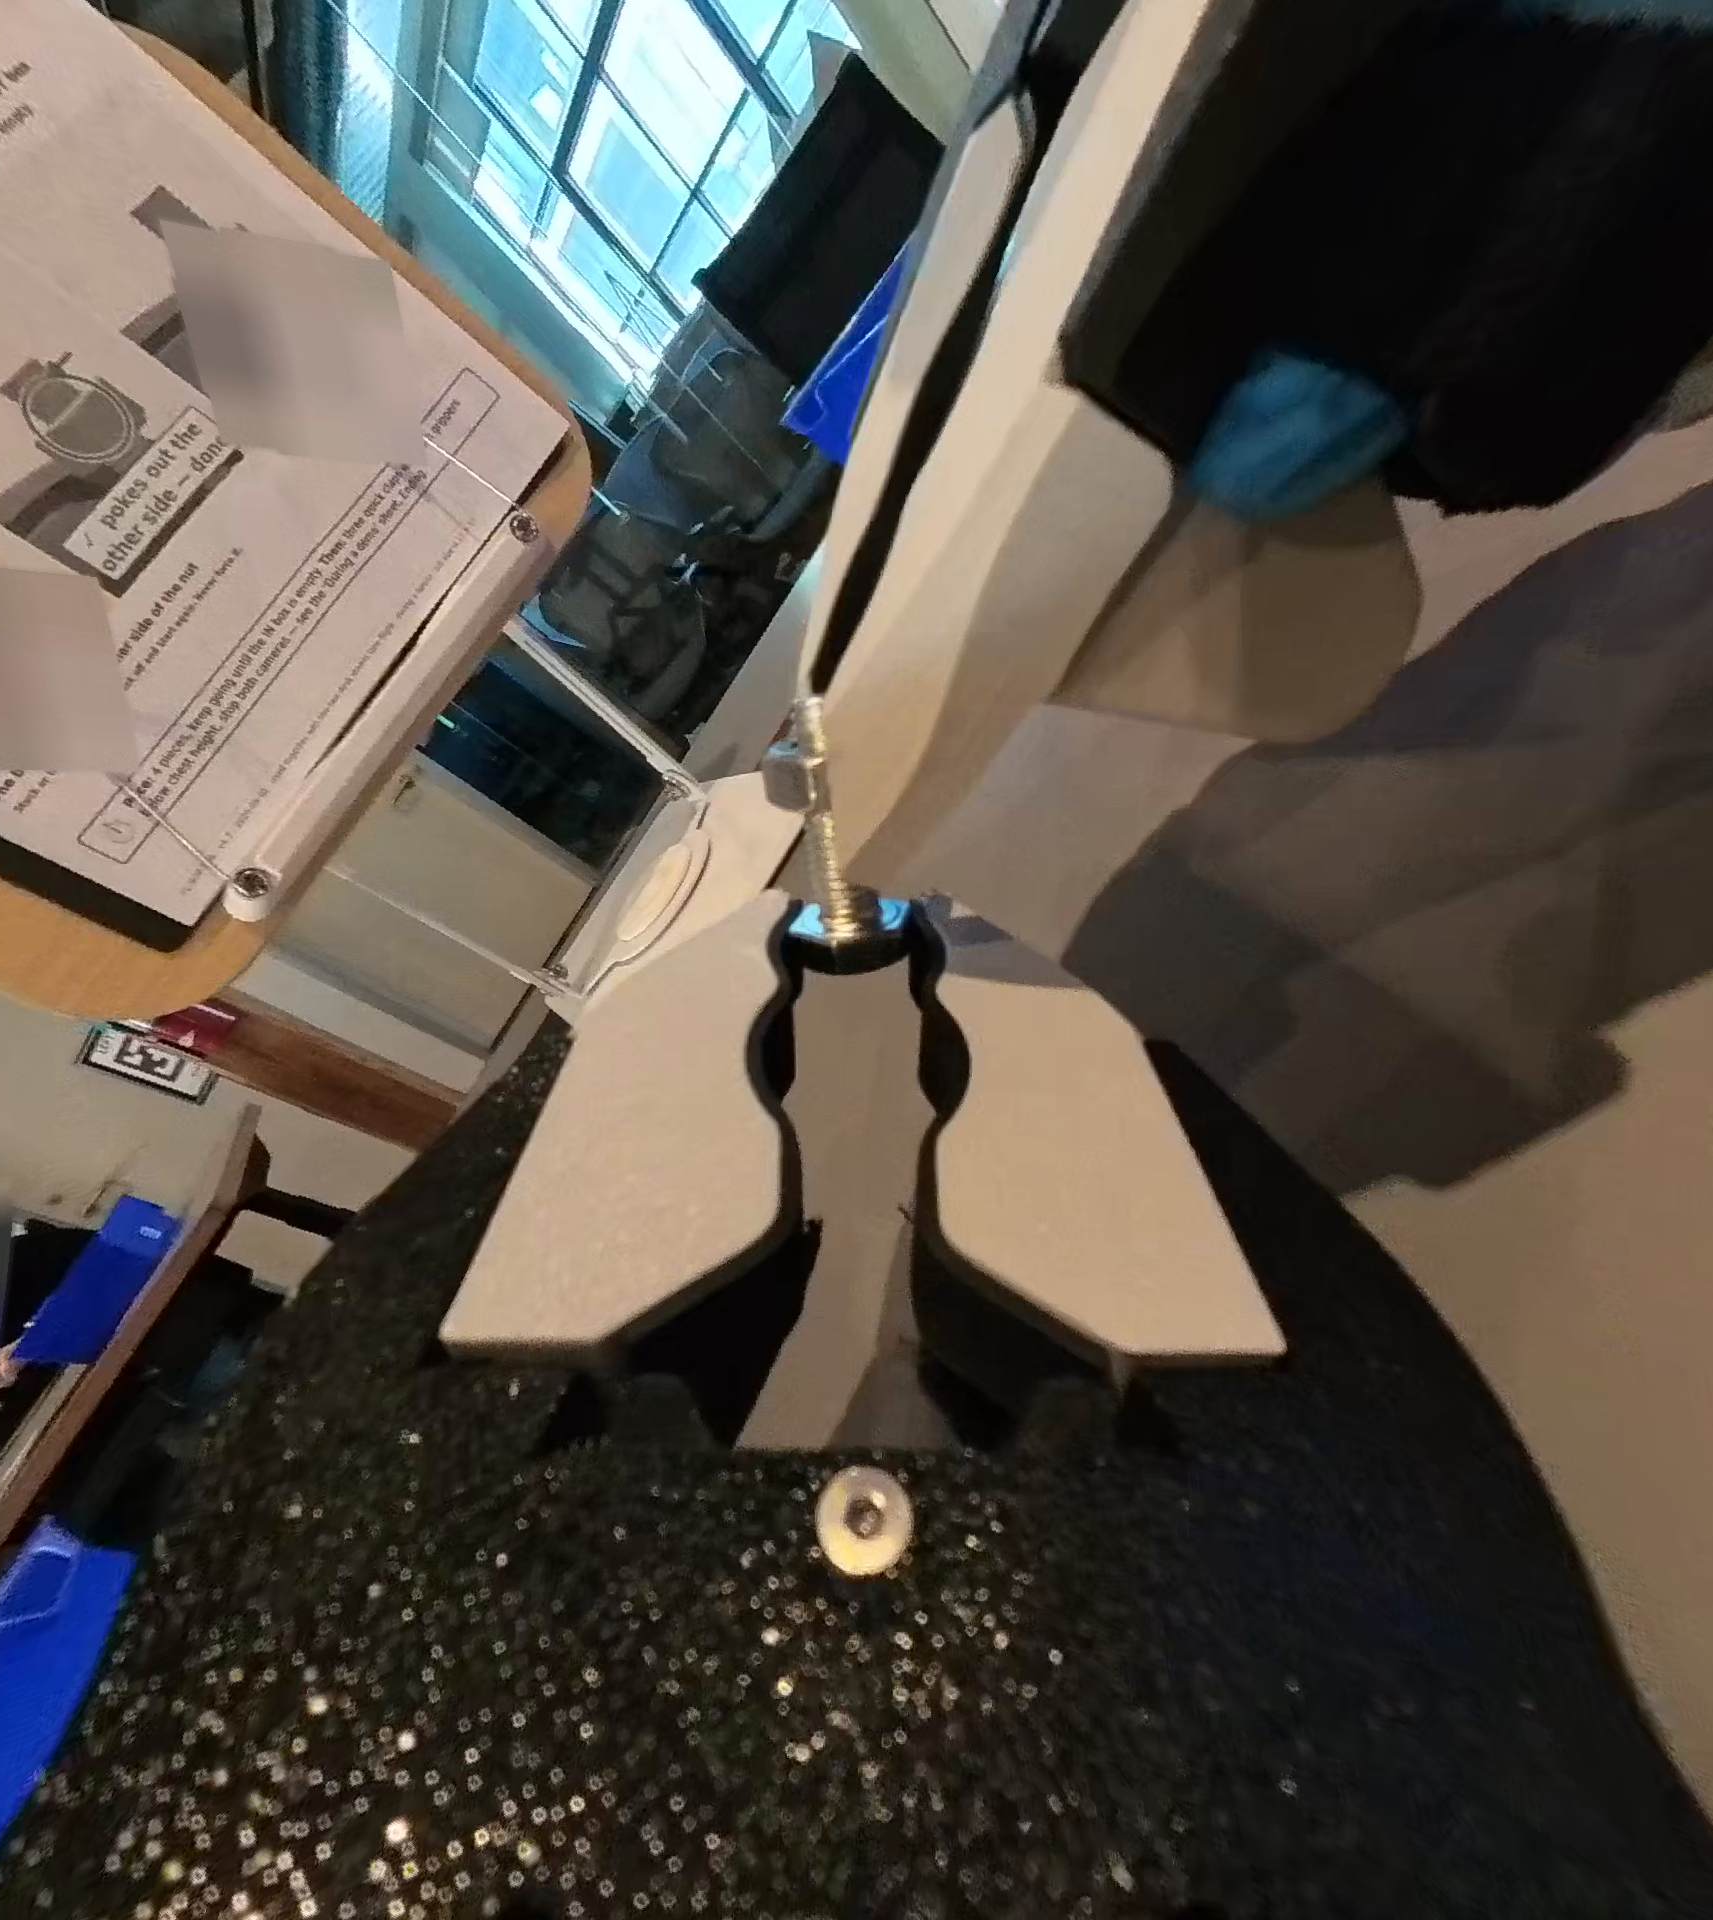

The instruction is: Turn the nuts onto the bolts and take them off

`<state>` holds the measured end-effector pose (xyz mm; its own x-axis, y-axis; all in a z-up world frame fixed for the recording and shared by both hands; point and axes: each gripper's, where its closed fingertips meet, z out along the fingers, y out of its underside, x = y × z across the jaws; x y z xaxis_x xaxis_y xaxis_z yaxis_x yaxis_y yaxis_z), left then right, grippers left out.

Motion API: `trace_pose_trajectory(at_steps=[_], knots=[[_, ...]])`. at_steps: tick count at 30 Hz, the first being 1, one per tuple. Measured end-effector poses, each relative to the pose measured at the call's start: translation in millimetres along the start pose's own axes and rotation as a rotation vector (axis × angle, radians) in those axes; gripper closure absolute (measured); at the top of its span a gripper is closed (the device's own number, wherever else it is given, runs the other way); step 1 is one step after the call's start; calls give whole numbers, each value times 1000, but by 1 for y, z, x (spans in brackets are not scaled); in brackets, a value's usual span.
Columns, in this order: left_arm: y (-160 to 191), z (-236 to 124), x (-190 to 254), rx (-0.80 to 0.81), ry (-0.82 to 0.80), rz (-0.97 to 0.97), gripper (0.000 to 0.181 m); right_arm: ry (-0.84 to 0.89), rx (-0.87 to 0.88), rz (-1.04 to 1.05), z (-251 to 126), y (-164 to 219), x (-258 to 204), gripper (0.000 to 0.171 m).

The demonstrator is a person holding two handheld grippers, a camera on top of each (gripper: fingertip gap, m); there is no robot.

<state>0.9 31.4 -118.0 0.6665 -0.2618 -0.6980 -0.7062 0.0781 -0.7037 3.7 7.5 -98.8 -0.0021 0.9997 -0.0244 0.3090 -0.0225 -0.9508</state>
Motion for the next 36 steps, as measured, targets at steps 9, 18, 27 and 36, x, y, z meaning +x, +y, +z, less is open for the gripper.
trace_pose_trajectory(at_steps=[9, 18, 27, 36], knots=[[4, 1, 1, -29, 86, -133, 163, 49, 153, -17, -4, -6, 9, 138], [8, 2, -2, -27, 114, -245, 163, 63, 273, 14, -4, -12, 10, 132], [8, 3, 0, -19, 152, -311, 164, 77, 308, 97, -5, -11, 17, 140], [10, 4, -1, -18, 158, -343, 164, 84, 320, 103, -4, -11, 17, 140]])
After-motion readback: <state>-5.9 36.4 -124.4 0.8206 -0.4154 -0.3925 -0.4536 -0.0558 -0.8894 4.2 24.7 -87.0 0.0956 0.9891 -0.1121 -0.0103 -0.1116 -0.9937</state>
